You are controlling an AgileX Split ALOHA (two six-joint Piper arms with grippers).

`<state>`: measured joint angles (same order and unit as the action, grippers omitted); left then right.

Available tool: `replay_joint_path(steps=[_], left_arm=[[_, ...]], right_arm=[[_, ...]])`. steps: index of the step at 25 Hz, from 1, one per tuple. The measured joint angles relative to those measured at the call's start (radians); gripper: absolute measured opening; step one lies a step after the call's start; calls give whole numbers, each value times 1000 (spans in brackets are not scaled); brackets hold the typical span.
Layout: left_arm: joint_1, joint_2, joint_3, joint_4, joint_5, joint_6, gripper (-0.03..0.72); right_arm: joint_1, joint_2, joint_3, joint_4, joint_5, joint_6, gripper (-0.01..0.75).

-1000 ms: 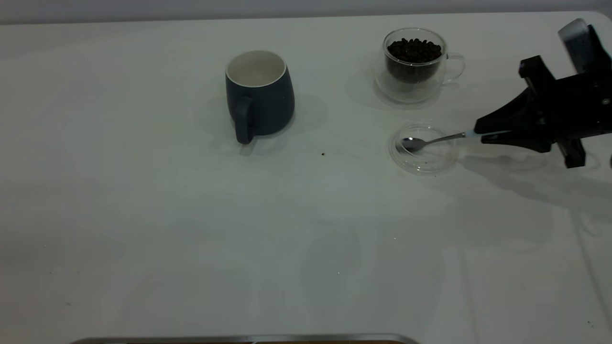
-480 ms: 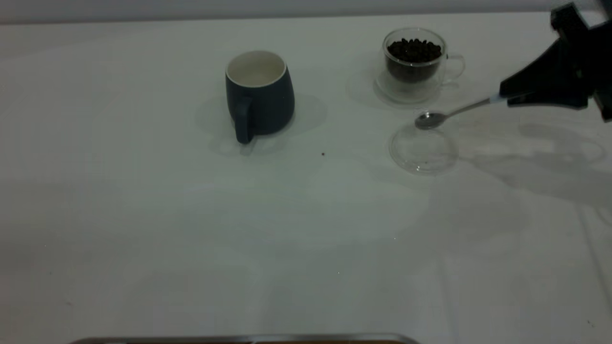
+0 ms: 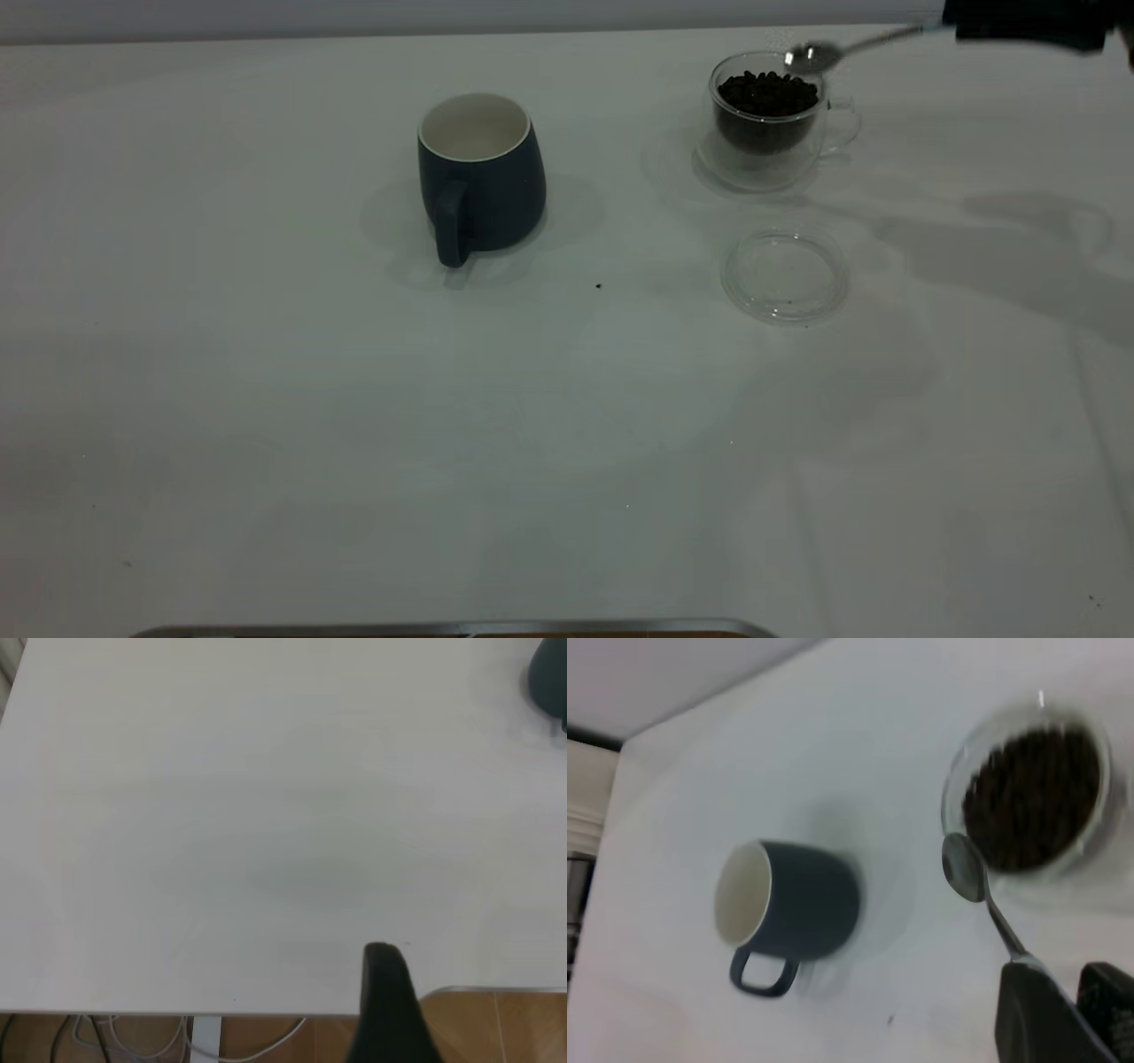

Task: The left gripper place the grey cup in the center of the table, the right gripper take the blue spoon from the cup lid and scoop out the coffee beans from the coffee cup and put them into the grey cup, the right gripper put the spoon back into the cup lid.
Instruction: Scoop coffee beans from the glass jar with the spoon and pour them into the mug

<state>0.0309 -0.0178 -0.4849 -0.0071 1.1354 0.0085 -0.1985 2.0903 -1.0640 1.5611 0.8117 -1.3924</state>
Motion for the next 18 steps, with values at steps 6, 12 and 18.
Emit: replay_joint_path(steps=[6, 12, 18], left_arm=[[0, 0, 0, 0, 0, 0, 567], [0, 0, 0, 0, 0, 0, 567], [0, 0, 0, 0, 0, 0, 567]], right_arm=[[34, 3, -106, -71, -108, -21, 104], [95, 82, -162, -88, -173, -60, 104], [99, 189, -252, -89, -146, -59, 104]])
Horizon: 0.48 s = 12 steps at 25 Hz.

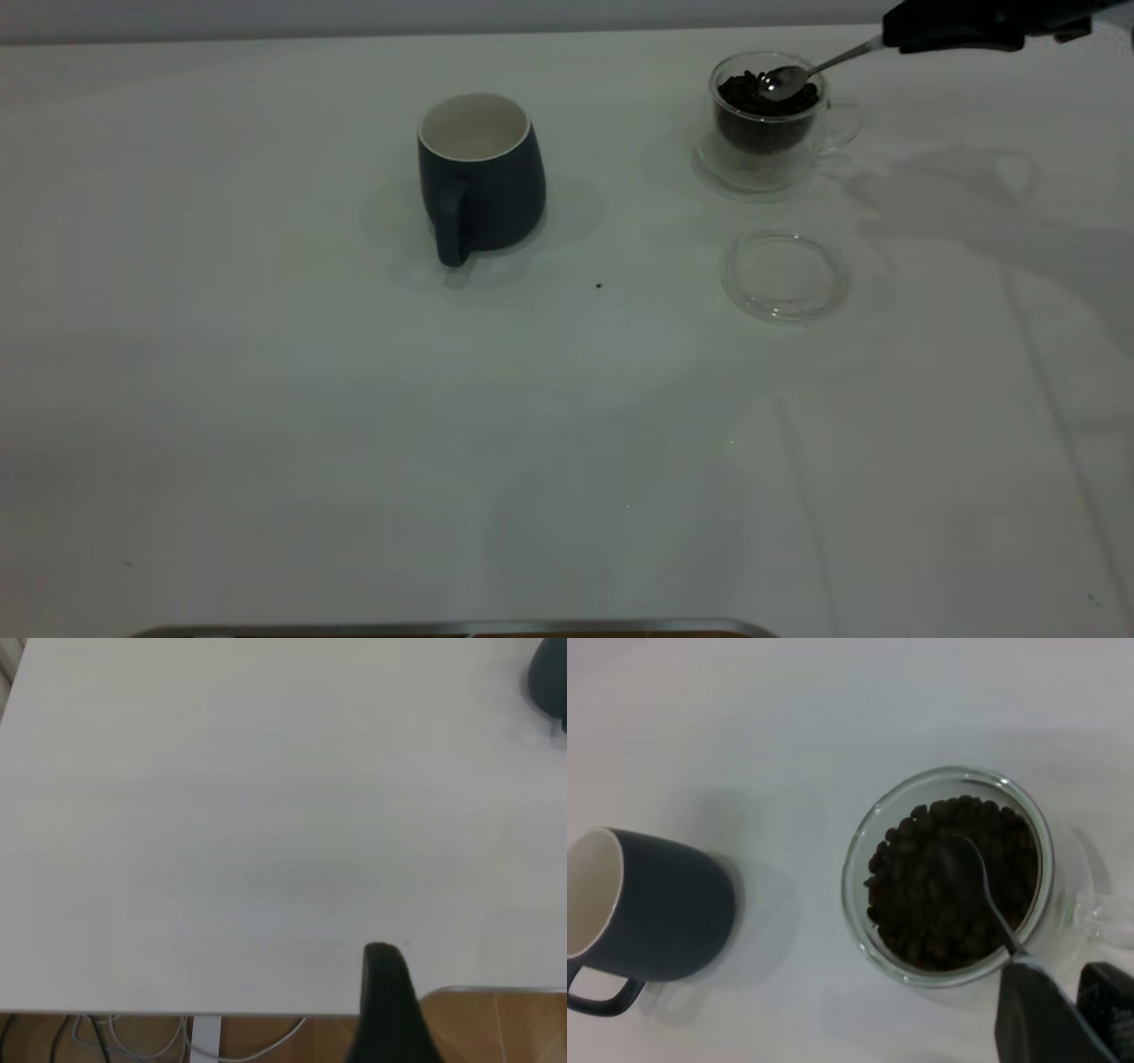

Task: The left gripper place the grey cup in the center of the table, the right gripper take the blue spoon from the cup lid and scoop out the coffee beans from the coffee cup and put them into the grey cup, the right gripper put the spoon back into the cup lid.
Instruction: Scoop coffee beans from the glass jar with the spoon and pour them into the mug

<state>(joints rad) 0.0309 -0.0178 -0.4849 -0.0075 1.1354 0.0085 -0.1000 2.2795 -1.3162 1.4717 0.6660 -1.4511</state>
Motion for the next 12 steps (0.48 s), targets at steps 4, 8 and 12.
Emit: replay_joint_path(steps=[4, 8, 12], left_arm=[[0, 0, 0, 0, 0, 0, 567], [0, 0, 0, 0, 0, -1, 567], [0, 0, 0, 0, 0, -3, 567]], right_arm=[[0, 34, -23, 7, 16, 14, 104], [0, 58, -24, 10, 46, 54, 104], [0, 65, -24, 31, 82, 106, 104]])
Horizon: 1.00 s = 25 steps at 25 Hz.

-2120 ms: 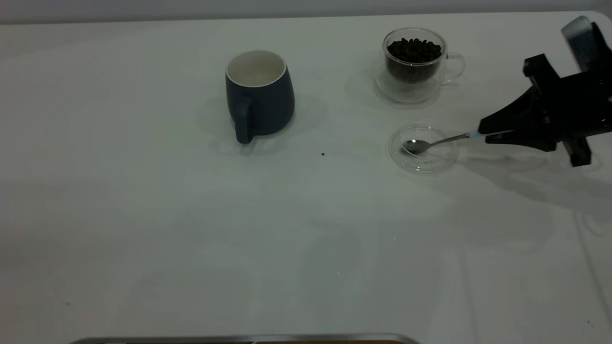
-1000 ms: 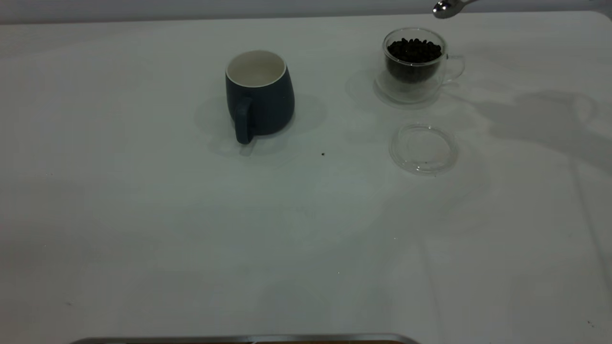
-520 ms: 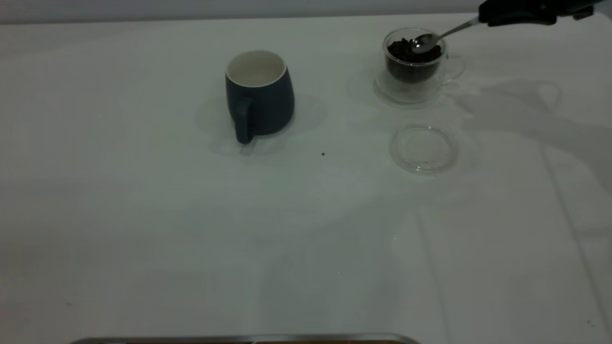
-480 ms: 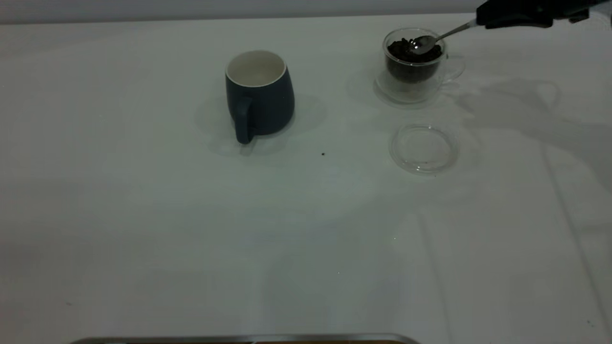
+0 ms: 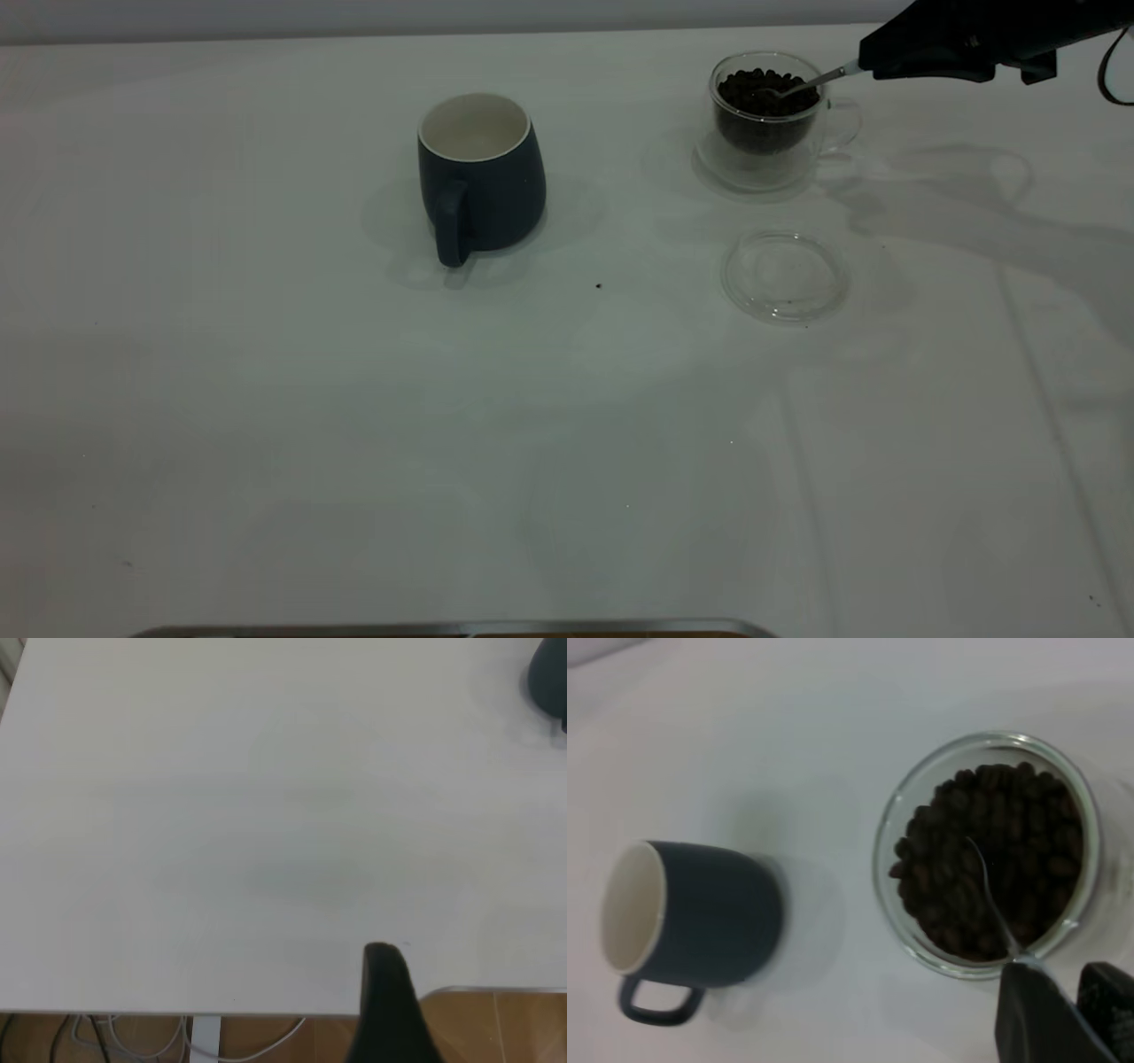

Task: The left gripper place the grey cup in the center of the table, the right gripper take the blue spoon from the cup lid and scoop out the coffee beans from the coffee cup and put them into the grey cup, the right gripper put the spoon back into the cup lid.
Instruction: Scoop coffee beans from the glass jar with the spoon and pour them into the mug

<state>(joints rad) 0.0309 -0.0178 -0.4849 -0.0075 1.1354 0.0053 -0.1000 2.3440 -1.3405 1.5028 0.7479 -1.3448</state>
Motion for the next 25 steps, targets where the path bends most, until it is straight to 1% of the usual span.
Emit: replay_joint_path(steps=[5, 11, 25], left_arm=[[0, 0, 0, 0, 0, 0, 567], [0, 0, 0, 0, 0, 0, 567], [0, 0, 0, 0, 0, 0, 567]], right_arm=[[-7, 0, 0, 7, 30, 63, 104], [-47, 2, 0, 8, 74, 107, 104], [-113, 86, -4, 91, 236, 138, 103]])
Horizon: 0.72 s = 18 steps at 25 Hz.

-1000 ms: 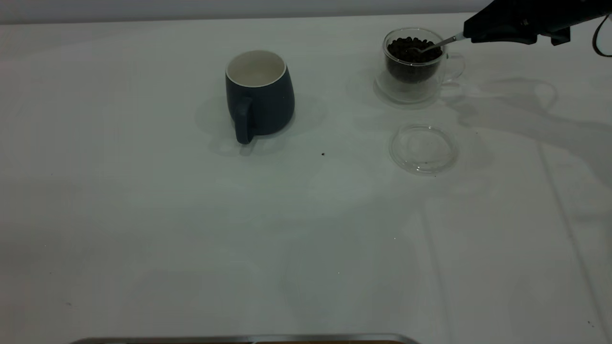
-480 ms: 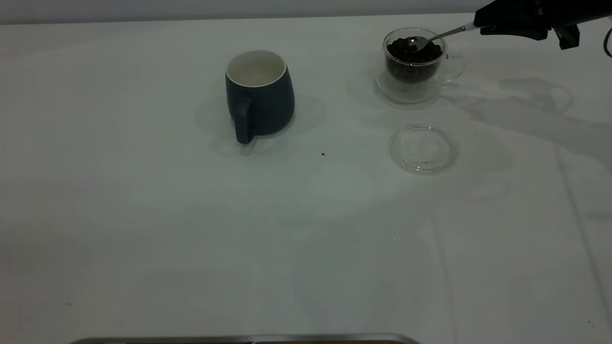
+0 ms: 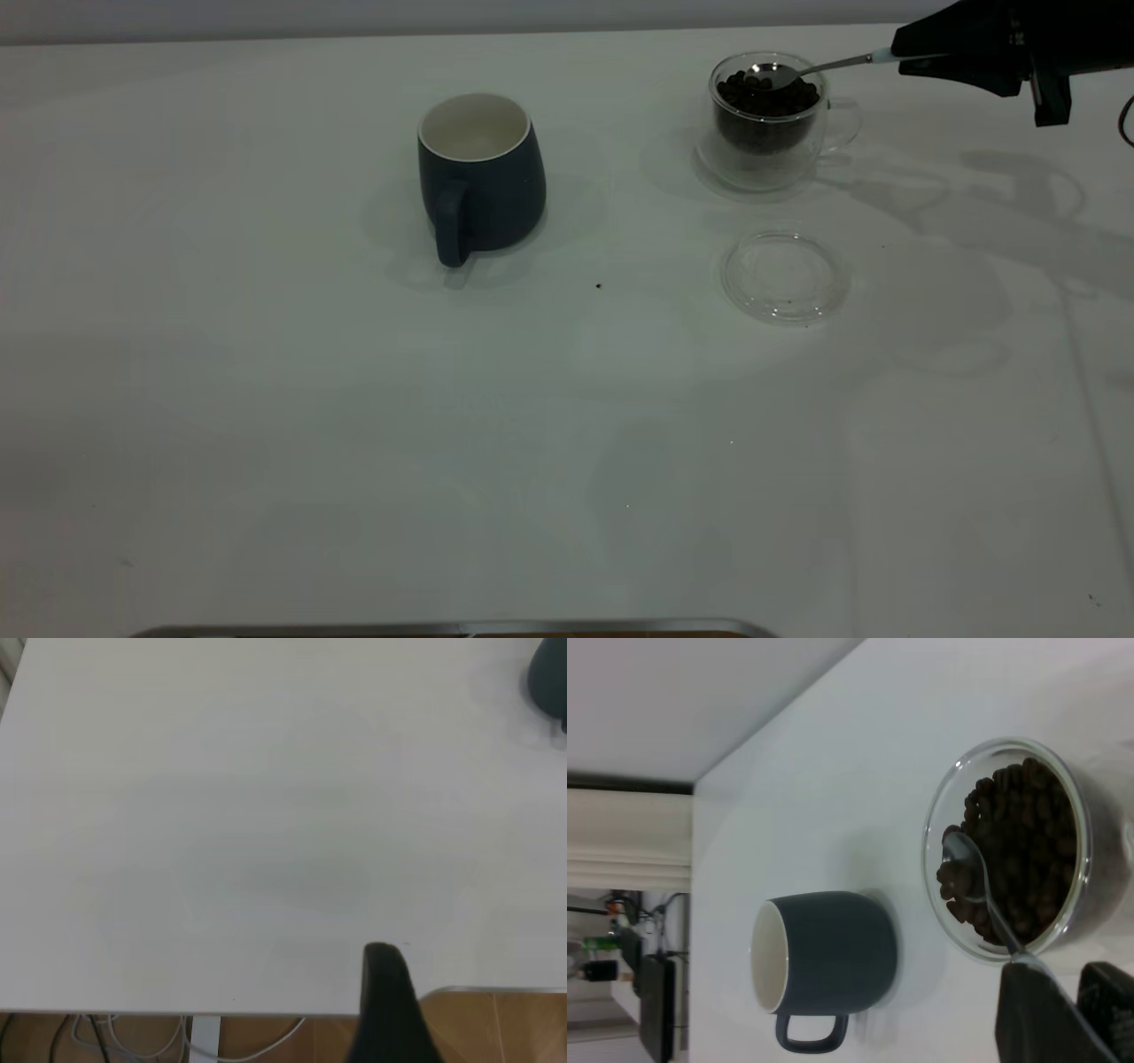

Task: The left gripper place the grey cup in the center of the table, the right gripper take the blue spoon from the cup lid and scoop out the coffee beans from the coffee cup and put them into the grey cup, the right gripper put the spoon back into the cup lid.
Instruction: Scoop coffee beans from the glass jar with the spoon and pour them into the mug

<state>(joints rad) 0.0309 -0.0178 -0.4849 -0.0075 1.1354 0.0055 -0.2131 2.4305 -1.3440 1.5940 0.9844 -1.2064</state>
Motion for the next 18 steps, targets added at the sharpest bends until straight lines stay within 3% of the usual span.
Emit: replay_joint_path(steps=[18], left_arm=[[0, 0, 0, -1, 0, 3, 567]], right_arm=[[2, 8, -2, -17, -65, -41, 103]])
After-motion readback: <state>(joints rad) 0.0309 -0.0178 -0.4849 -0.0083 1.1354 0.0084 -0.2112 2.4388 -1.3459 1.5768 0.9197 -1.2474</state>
